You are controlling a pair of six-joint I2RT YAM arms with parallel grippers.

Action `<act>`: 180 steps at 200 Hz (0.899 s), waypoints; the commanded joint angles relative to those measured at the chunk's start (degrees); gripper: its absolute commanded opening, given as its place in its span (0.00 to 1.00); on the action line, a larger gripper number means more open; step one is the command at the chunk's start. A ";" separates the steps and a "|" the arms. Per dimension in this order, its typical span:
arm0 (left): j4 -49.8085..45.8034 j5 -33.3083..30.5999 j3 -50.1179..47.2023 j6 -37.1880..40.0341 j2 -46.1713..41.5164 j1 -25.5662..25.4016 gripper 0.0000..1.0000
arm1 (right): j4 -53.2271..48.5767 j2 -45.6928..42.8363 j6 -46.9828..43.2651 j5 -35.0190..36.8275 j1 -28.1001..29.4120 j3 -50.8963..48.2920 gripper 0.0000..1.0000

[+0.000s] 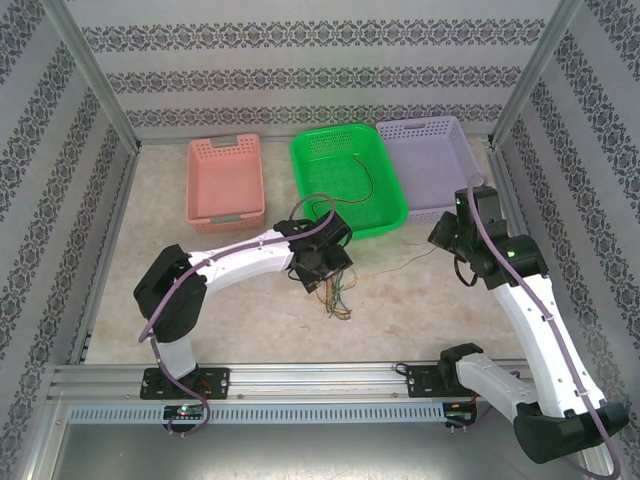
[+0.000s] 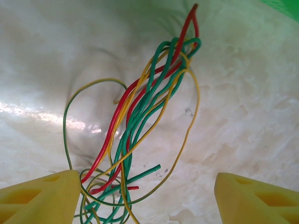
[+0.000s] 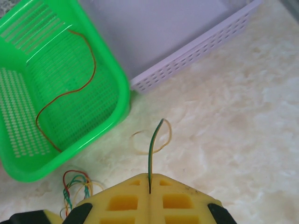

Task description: Untangle the cables

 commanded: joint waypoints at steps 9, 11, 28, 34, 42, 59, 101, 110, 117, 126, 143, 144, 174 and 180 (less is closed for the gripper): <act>-7.27 1.21 7.13 9.67 6.08 0.41 0.73 | 0.45 1.25 -1.94 1.51 -2.23 2.22 0.00; -7.76 1.54 7.77 10.19 6.74 0.34 0.73 | 0.57 1.36 -2.03 1.40 -2.42 2.32 0.00; -10.19 2.87 11.74 12.86 10.61 -0.09 0.72 | 1.71 2.45 -2.47 -0.09 -3.48 3.21 0.00; -10.62 3.06 12.45 13.42 11.77 -0.25 0.71 | 2.15 2.65 -2.44 -0.39 -3.55 3.34 0.00; -11.26 2.71 13.15 13.83 13.18 -0.38 0.70 | 2.60 2.71 -2.39 -0.72 -3.59 3.44 0.00; -11.35 1.02 13.33 14.26 15.32 -0.38 0.64 | 2.76 2.52 -1.93 -0.77 -3.60 3.61 0.00; -8.93 0.58 11.77 16.02 19.79 -0.38 0.39 | 2.89 1.21 -1.85 -0.32 -3.83 3.94 0.00; -9.61 0.32 10.92 16.19 20.14 -0.38 0.31 | 2.93 0.99 -2.15 -0.14 -4.17 4.43 0.00; -9.68 -0.21 9.44 15.96 19.69 -0.38 0.26 | 2.90 0.87 -2.31 -0.16 -4.50 4.94 0.00; -9.21 -1.38 6.99 15.23 18.18 -0.38 0.25 | 3.19 0.80 -2.71 -0.57 -4.95 5.68 0.00; -6.49 -3.94 1.98 13.82 13.59 -0.38 0.32 | 3.29 1.51 -3.58 -1.41 -5.09 7.17 0.00; -6.33 -4.06 1.78 13.79 13.35 -0.38 0.33 | 3.31 1.59 -3.61 -1.53 -5.09 7.24 0.00; -7.08 -9.20 4.31 15.82 8.51 -0.39 0.43 | 3.84 2.24 -3.81 -3.24 -5.09 7.77 0.00; -8.26 -10.16 5.95 16.17 8.26 -0.39 0.45 | 4.00 2.36 -3.81 -3.45 -5.09 7.67 0.00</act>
